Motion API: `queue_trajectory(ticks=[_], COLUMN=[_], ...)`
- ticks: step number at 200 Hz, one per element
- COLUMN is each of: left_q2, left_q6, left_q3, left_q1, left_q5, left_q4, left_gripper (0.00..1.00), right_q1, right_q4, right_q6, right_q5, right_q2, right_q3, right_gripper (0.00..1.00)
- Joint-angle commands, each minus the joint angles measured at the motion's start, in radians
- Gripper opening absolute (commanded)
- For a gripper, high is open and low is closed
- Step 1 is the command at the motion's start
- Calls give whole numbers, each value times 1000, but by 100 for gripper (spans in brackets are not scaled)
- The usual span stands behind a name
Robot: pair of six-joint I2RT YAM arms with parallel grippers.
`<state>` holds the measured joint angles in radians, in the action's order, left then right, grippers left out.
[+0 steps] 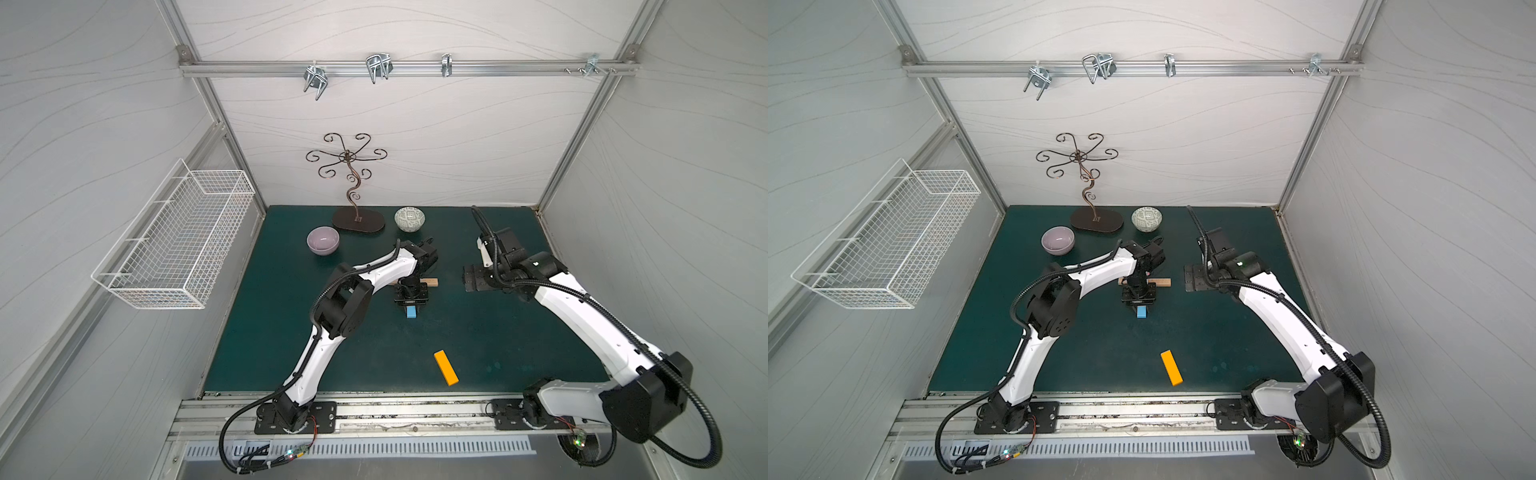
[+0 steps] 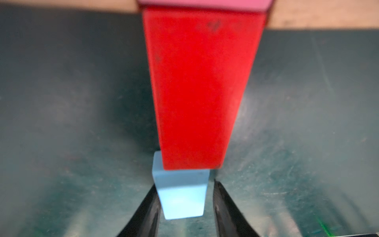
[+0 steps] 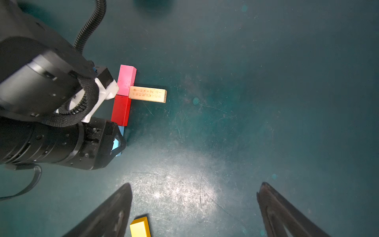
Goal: Assemble the letter t with building blocks
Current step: Assemble the building block at the center of the board.
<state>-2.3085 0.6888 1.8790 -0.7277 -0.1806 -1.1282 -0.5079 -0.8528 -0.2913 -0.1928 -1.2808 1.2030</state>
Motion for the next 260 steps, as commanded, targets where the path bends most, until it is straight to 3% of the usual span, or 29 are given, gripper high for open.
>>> queue_trajectory(ticks=[1, 67, 149, 179, 216, 260], left_q2=[-38, -44, -46, -47, -46, -48], left_q6=[3, 8, 3, 3, 10, 13], left_q3=[30, 33, 35, 35, 29, 32], left_q1=[-3, -4, -6, -5, -6, -6], left_q5=[6, 4, 3, 0, -8, -3], left_q4=[-11, -11, -10, -7, -1, -2], left_gripper=[40, 40, 49, 38, 36, 44], right_q1=[7, 7, 6, 7, 6, 6], right_q4=[3, 2, 5, 3, 0, 1], right_q6=[2, 4, 3, 3, 3, 4], right_q5=[7, 8, 8, 9, 11, 9], right_q2=[3, -1, 2, 1, 3, 5], right_q3=[-3, 1, -2, 0, 1, 1], right_gripper=[97, 97, 97, 97, 97, 97])
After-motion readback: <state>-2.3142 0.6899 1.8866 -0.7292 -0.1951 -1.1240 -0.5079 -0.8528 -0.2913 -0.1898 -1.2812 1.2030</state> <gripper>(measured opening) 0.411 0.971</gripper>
